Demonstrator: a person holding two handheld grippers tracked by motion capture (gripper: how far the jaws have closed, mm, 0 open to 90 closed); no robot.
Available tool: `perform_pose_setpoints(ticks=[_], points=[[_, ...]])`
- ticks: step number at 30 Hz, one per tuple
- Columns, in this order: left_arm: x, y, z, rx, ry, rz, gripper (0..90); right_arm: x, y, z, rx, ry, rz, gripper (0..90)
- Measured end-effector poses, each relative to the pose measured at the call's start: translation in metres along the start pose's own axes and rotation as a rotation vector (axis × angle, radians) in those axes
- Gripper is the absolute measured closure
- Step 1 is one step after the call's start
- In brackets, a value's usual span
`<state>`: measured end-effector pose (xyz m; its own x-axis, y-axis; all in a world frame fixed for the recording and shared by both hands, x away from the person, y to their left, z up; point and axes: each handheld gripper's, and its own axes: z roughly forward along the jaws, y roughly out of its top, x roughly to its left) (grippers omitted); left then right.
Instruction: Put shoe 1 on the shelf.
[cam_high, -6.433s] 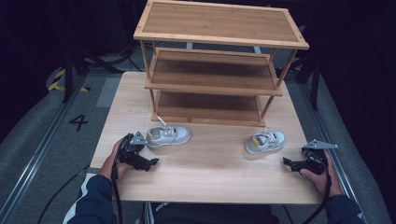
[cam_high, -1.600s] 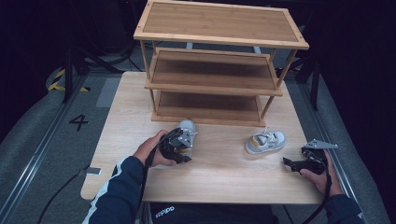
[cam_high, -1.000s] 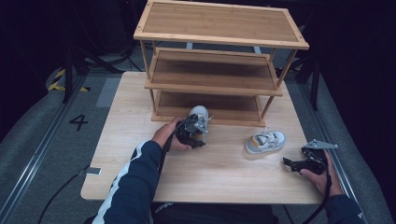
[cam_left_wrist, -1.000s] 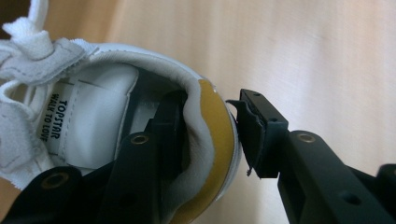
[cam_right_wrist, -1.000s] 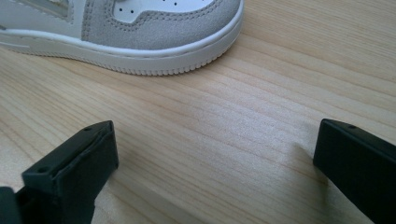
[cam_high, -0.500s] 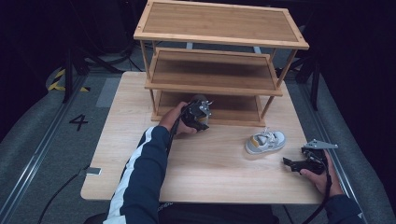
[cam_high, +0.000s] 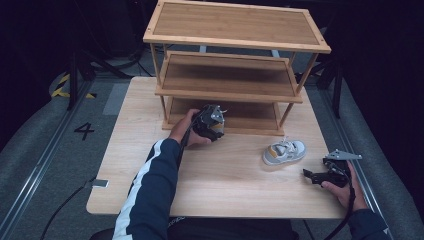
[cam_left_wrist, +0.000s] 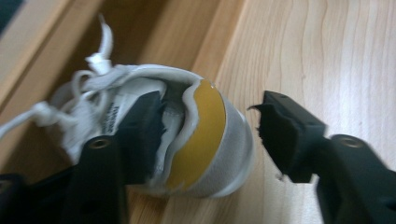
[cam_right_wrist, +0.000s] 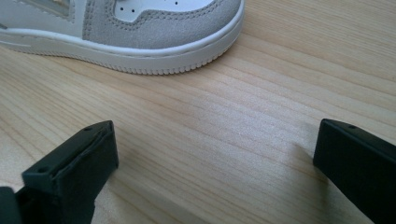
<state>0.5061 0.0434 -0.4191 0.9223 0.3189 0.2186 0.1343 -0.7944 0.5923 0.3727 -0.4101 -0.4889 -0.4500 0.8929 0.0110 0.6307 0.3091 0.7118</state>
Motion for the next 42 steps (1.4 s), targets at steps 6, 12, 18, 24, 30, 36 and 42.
perform_pose_setpoints(ticks=[6,12,18,24,30,36,42], points=[[-0.007,-0.021,-0.023,-0.099,0.107,-0.135,21.8,0.000,0.000,0.000,-0.001,-0.001,0.000,0.2],[-0.017,-0.045,-0.017,-0.169,0.108,-0.301,18.2,0.000,0.000,0.000,0.000,-0.001,0.000,0.3],[-0.021,-0.056,0.009,-0.146,0.111,-0.381,18.9,0.000,0.000,0.000,0.000,-0.003,0.003,0.4],[-0.017,-0.060,0.021,-0.223,0.102,-0.448,19.1,0.001,0.000,0.000,0.000,-0.004,0.001,0.6],[-0.019,-0.057,0.026,-0.224,0.129,-0.437,18.5,0.001,0.000,0.000,-0.001,-0.005,0.003,0.6],[-0.019,-0.054,0.028,-0.202,0.151,-0.417,17.8,0.001,0.000,0.000,-0.001,-0.005,0.002,0.6],[-0.015,-0.053,0.030,-0.203,0.174,-0.418,20.0,0.002,0.000,0.000,-0.003,-0.009,0.001,0.7]])
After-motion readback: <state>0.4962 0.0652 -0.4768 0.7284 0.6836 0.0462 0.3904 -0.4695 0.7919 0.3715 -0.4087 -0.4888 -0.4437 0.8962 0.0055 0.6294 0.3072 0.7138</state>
